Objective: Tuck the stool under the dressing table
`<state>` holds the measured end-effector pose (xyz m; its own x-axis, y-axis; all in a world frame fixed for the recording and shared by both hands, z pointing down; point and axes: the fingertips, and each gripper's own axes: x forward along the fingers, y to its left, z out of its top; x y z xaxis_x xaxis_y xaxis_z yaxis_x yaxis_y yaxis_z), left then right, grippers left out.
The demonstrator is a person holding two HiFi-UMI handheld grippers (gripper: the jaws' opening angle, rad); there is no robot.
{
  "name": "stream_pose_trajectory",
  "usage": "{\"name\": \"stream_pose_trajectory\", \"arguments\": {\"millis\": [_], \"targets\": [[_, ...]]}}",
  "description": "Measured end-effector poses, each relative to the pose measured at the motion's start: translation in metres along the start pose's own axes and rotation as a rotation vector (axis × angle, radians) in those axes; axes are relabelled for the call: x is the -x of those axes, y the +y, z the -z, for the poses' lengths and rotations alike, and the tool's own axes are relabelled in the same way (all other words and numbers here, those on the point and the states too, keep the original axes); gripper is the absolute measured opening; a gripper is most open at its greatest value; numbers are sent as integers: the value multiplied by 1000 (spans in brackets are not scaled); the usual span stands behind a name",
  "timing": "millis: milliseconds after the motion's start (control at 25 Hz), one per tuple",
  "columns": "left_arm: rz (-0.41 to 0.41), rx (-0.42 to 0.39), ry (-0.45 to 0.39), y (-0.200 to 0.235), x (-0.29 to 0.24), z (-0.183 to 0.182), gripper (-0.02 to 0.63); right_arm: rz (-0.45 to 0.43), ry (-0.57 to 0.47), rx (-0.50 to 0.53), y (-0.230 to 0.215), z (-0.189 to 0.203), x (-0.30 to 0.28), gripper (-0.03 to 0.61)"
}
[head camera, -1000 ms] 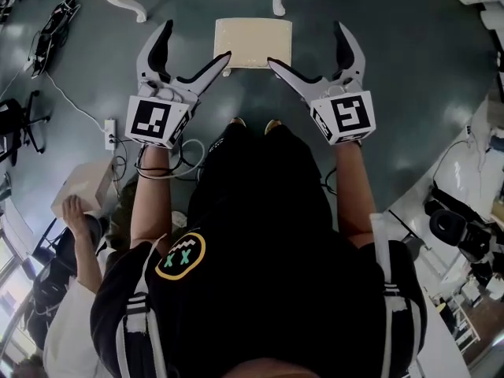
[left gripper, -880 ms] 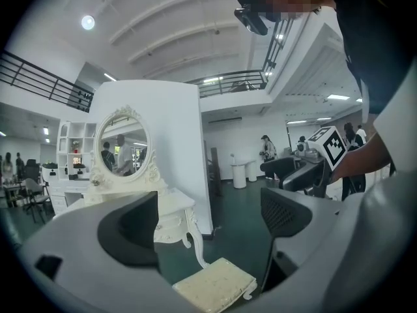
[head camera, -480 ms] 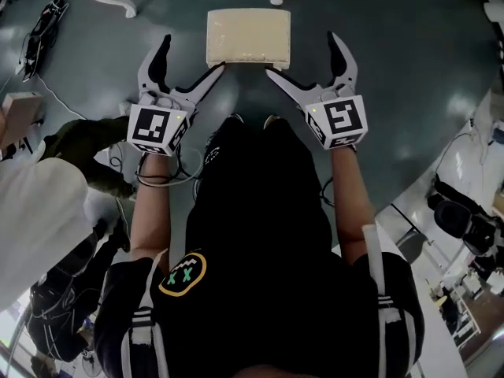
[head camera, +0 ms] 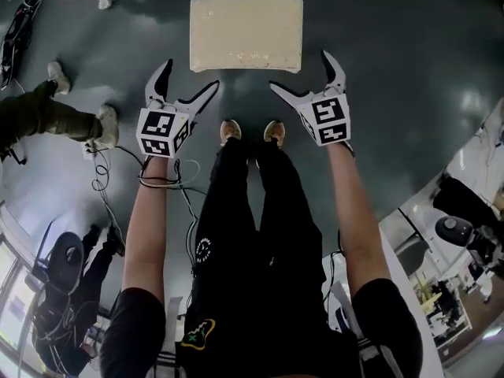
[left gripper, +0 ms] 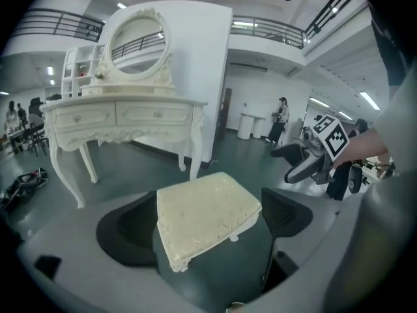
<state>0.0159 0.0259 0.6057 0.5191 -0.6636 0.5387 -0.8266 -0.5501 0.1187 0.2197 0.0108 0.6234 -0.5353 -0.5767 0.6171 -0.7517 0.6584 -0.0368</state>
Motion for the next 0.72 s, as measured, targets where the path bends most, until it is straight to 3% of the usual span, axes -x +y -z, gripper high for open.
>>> {"name": "stream_pose_trajectory", "arguments": {"millis": [200,360,480,720], "targets": [[-3,0,160,29,-76,107,500,-10,145,-34,-18,102,-79,597],[-25,63,249,50,-123,166,500,-9,226,-62,-31,154,-119,597],[-13,113,282,51,-143,183,500,0,256,-84,-38,169,-130,597],[-6,118,291,50,-144,183,503,-23,266,-105,-34,168,-140,589]]}}
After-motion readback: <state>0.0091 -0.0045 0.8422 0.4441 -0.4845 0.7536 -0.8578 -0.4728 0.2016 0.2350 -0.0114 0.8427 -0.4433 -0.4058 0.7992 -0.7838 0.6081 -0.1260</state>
